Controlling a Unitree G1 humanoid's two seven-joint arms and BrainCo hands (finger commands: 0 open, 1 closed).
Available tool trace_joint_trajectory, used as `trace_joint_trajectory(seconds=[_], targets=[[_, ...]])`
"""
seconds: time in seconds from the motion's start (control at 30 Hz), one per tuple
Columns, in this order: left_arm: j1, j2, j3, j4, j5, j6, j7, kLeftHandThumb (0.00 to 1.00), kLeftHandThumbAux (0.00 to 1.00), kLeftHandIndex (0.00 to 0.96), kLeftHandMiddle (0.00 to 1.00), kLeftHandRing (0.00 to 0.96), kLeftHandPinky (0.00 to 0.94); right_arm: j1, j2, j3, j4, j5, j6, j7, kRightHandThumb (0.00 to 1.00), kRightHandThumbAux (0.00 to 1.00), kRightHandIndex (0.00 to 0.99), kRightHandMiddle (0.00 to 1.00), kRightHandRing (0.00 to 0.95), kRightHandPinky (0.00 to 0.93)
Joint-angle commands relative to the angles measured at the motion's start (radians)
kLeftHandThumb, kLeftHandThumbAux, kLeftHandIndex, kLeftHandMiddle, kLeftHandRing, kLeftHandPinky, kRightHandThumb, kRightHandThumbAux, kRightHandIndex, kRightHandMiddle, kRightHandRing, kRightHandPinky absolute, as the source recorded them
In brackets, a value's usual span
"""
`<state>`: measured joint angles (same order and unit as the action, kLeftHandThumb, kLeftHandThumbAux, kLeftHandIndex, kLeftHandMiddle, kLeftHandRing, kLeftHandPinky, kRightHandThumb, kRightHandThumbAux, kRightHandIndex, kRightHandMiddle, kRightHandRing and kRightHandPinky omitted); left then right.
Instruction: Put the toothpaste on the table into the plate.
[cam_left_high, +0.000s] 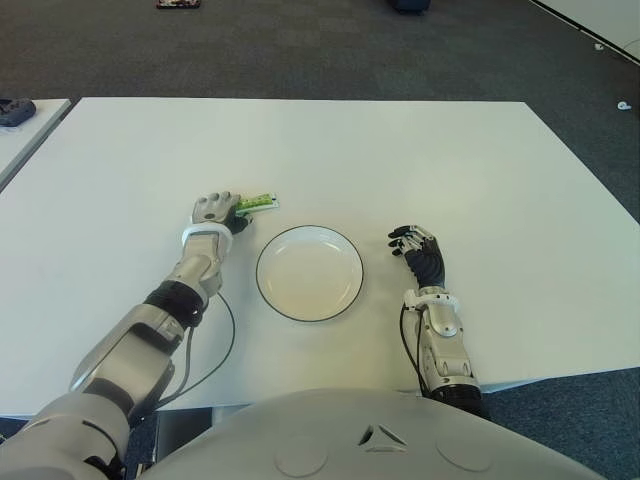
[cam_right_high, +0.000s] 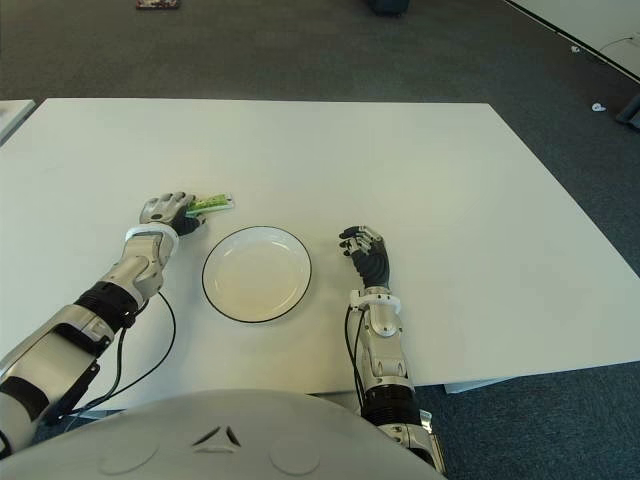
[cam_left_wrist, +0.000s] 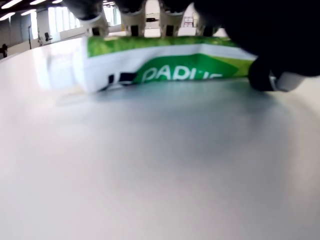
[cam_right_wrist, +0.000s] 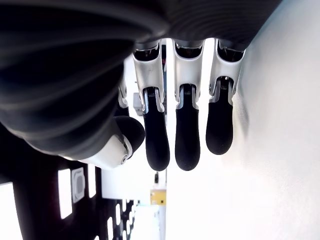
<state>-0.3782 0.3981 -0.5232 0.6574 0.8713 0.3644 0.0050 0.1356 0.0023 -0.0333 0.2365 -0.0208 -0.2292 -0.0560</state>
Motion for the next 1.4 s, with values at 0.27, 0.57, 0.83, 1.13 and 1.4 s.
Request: trace_joint_trajectory(seconds=[0.27,0.57,0.83,1.13,1.4], targets=[[0.042,-0.010,-0.019,0.040,-0.028,-0.043,0.017,0.503,0.252,0.000,0.000,0.000,0.000,0.018,0.011,-0.011,-0.009,0.014,0.039,-0.005,0.709,0.729,0.429,0.472,0.478,0.493],[0.033,-0.013,-0.032,0.101,-0.031,-0.089,0.037,0.527,0.256,0.000,0.000,0.000,0.015,0.024,0.011,-0.013,-0.016,0.014,0.040,-0.005,0.710,0.729,0.429,0.469,0.474,0.486],[0.018,-0.029,-0.039,0.185,-0.036,-0.159,0.115,0.584,0.323,0.038,0.098,0.102,0.182,0.029,0.014,-0.017,-0.025,0.021,0.042,0.000,0.710,0.729,0.428,0.467,0.473,0.489],[0.011,-0.042,-0.015,0.243,-0.063,-0.218,0.202,0.743,0.431,0.385,0.414,0.423,0.465,0.030,0.013,-0.022,-0.030,0.031,0.044,0.007,0.710,0.729,0.429,0.469,0.474,0.490],[0.022,-0.043,0.016,0.248,-0.102,-0.264,0.284,0.820,0.652,0.394,0.519,0.612,0.625,0.031,0.011,-0.027,-0.025,0.034,0.026,0.016,0.710,0.729,0.429,0.478,0.489,0.525]])
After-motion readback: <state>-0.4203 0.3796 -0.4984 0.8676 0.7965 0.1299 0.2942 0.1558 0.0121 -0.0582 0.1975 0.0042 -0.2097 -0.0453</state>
